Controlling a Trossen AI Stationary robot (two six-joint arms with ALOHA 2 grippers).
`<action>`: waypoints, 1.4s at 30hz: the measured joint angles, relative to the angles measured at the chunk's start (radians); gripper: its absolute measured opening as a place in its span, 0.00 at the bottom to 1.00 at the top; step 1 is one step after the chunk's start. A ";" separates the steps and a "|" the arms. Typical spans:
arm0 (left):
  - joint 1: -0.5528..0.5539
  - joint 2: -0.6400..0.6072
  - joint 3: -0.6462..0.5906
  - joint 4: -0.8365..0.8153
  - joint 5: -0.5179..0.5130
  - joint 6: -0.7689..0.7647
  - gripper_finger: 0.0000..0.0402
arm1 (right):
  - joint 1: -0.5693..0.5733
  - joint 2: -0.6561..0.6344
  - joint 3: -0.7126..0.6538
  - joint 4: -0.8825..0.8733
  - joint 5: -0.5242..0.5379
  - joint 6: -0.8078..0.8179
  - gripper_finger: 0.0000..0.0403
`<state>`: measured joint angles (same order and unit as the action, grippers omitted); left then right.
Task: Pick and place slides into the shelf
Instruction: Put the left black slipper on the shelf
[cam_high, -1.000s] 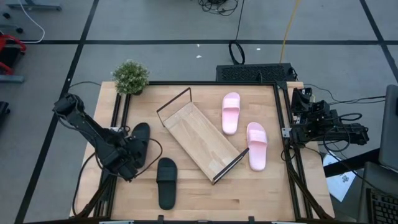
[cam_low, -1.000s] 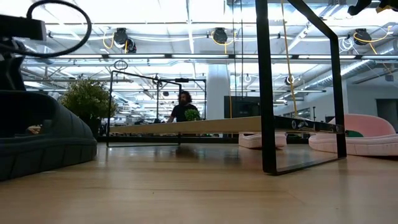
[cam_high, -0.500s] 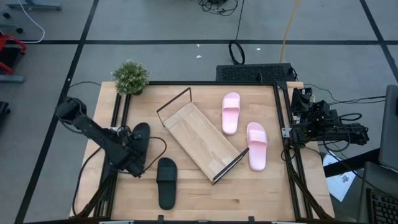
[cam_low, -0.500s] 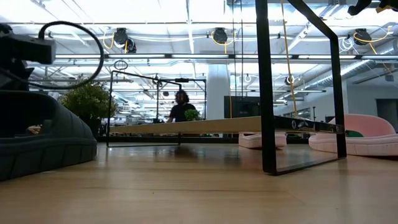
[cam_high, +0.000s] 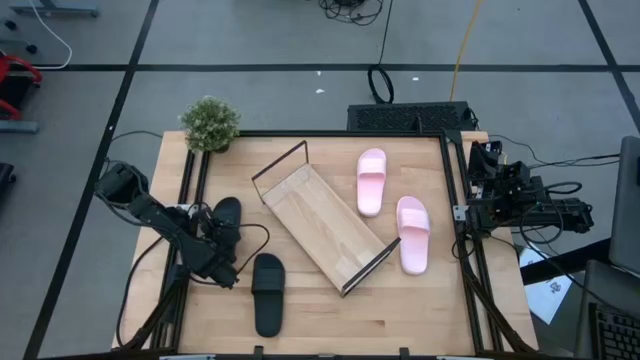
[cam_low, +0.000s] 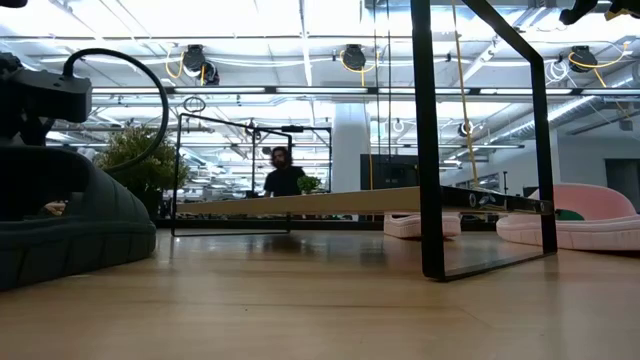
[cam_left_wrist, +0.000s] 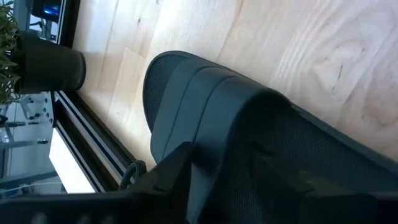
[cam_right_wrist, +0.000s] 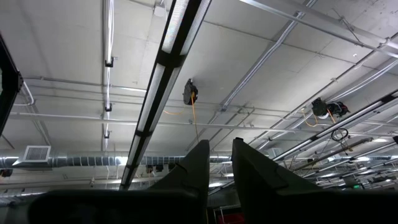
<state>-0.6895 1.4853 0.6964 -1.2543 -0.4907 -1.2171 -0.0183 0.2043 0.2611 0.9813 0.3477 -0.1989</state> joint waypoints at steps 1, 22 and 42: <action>0.000 0.000 0.000 0.003 0.000 0.001 0.29 | 0.000 0.000 0.000 0.000 0.000 0.000 0.15; -0.013 -0.068 0.125 -0.131 0.065 -0.111 0.00 | 0.000 0.000 0.000 -0.003 0.049 0.005 0.15; -0.107 -0.087 0.381 -0.315 0.004 0.050 0.00 | 0.000 0.000 0.000 -0.002 0.048 0.011 0.15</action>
<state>-0.7962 1.3979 1.0773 -1.5696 -0.4867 -1.1666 -0.0183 0.2043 0.2611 0.9791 0.3962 -0.1875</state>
